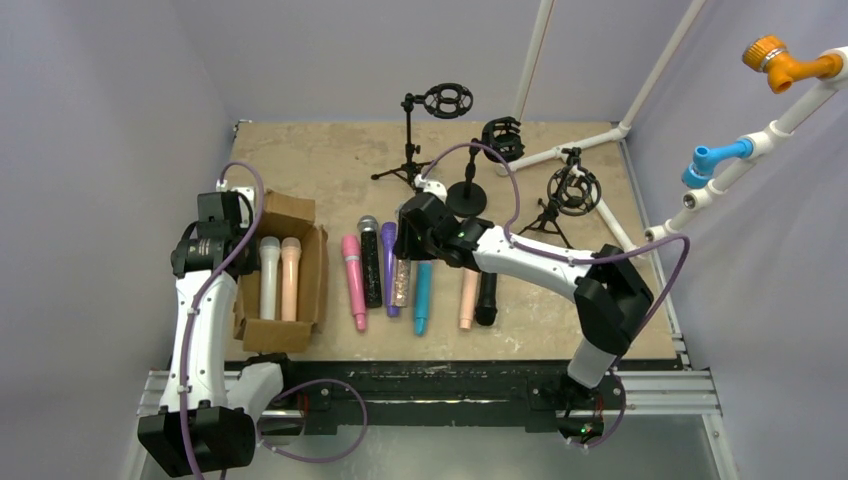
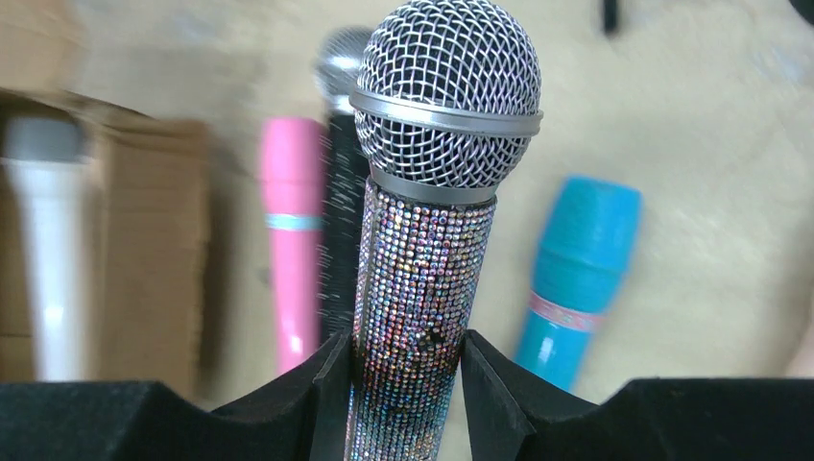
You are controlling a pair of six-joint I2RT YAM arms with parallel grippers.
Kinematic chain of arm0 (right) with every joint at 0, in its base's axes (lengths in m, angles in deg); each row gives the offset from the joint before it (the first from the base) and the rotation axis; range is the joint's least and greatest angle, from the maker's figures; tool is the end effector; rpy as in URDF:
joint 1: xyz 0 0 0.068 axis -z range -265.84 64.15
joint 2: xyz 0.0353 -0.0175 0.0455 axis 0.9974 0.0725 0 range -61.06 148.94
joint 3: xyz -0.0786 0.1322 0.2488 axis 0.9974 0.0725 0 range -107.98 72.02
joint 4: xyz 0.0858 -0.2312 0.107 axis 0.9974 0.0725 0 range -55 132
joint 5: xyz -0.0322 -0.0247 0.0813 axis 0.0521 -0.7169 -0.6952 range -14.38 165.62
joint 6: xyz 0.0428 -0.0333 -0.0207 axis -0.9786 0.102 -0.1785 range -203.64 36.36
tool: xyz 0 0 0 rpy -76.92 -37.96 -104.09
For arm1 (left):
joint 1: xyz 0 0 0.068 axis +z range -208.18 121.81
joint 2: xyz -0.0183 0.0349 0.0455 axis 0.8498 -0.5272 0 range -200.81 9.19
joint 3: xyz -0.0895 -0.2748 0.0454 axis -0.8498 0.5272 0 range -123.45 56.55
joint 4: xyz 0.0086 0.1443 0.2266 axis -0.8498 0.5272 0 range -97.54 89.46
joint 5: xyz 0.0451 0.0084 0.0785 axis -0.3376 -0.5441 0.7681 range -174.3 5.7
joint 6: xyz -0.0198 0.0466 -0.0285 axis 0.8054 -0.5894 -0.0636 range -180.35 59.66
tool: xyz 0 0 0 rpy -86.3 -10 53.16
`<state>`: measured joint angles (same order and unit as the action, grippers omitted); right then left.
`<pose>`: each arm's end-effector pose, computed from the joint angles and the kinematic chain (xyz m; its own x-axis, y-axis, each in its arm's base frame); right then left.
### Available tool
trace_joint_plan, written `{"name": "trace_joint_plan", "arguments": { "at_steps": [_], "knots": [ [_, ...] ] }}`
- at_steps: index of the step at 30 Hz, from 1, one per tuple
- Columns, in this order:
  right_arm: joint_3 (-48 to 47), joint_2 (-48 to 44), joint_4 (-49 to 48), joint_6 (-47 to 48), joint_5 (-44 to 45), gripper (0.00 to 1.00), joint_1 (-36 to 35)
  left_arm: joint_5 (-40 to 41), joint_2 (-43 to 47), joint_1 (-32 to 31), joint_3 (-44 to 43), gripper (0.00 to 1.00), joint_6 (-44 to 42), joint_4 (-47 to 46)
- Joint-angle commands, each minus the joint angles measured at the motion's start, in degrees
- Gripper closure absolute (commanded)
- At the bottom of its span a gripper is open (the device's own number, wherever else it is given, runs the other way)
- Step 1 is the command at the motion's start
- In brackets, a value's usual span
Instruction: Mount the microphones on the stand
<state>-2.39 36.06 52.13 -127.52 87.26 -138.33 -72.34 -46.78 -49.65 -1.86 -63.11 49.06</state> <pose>0.2501 0.3119 0.2799 -0.7543 0.1321 -0.6431 -0.2218 0.8707 0.4390 0.1748 0.0349 0.3268 -0.8135 -0.0744 -0.5767 -0.2262 0.9541 0.1961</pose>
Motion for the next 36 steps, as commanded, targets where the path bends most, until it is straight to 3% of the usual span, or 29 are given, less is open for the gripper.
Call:
{"name": "trace_joint_plan", "arguments": {
  "at_steps": [1,14,23,30,36],
  "knots": [
    [3.11,0.23,0.3,-0.12,3.51,1.0,-0.08,0.33,0.57,-0.15,-1.88,1.0,-0.22,-2.57],
    [0.98,8.83,4.74,0.2,8.96,0.92,-0.07,-1.19,1.21,-0.11,-2.58,1.0,-0.66,-1.75],
    [1.04,7.13,10.82,-0.9,13.85,0.72,-0.06,-2.34,1.03,-0.16,-2.98,1.0,-0.15,-1.31],
    [-3.21,5.08,15.8,0.59,16.24,0.37,-0.31,-2.69,0.86,-0.18,-3.02,1.0,0.26,-0.96],
    [-11.59,2.44,19.78,0.82,18.0,0.29,-3.85,-2.89,0.65,-0.12,-3.17,1.0,0.45,-0.81]
  ]
}}
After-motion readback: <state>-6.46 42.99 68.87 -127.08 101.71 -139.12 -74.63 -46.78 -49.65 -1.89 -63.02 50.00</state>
